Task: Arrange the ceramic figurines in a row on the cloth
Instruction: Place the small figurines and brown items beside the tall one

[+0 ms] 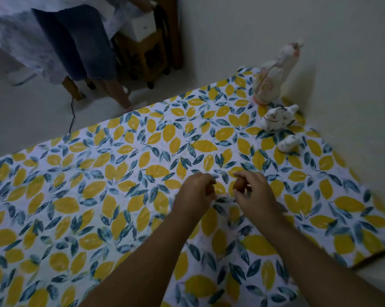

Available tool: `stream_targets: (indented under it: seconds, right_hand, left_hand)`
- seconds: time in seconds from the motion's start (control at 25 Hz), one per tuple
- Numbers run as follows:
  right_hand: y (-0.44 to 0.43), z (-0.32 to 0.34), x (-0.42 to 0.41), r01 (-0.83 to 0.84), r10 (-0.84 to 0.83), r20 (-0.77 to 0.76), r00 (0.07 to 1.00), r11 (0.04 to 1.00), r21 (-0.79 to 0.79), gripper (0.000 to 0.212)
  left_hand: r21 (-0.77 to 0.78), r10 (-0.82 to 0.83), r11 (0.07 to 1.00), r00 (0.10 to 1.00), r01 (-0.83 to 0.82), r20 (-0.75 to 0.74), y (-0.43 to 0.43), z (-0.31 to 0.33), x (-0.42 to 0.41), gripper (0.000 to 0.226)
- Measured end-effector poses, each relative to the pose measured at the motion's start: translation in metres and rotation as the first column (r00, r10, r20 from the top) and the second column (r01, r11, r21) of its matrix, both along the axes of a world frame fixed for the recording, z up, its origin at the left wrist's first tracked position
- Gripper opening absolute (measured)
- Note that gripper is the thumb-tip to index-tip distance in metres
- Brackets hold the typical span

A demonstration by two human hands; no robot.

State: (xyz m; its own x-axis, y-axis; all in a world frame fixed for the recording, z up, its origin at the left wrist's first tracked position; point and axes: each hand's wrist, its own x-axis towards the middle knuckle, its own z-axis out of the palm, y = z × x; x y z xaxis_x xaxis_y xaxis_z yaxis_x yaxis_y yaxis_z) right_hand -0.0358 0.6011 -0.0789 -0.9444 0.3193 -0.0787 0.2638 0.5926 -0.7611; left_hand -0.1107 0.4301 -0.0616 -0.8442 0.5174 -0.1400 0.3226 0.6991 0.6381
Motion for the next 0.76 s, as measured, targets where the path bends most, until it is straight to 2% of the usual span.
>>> stream_targets:
  seconds: [0.12, 0.24, 0.4, 0.48, 0.6, 0.76]
  right_hand:
    - [0.058, 0.002, 0.020, 0.202, -0.201, 0.010, 0.979, 0.979, -0.037, 0.037]
    - [0.109, -0.002, 0.040, 0.375, -0.375, 0.014, 0.927, 0.925, -0.059, 0.039]
    - [0.154, -0.014, 0.055, 0.563, -0.565, -0.001, 0.825, 0.822, -0.089, 0.035]
    - [0.166, -0.022, 0.060, 0.597, -0.601, -0.005, 0.799, 0.795, -0.108, 0.033]
    - [0.170, -0.031, 0.064, 0.582, -0.589, -0.017, 0.808, 0.802, -0.136, 0.033]
    - [0.170, -0.042, 0.065, 0.580, -0.583, -0.012, 0.812, 0.810, -0.085, 0.037]
  left_hand:
    - [0.092, -0.122, 0.989, 0.991, 0.117, 0.048, 0.079, 0.007, -0.001, 0.052]
    - [0.106, -0.221, 0.971, 0.974, 0.215, 0.056, 0.152, 0.000, -0.001, 0.060]
    - [0.138, -0.305, 0.944, 0.952, 0.300, 0.016, 0.224, -0.016, -0.003, 0.043]
    - [0.141, -0.340, 0.932, 0.940, 0.335, 0.011, 0.249, -0.025, -0.004, 0.041]
    - [0.157, -0.362, 0.921, 0.932, 0.356, 0.007, 0.263, -0.038, -0.003, 0.043]
    - [0.216, -0.281, 0.939, 0.959, 0.266, 0.041, 0.260, -0.050, 0.001, 0.045]
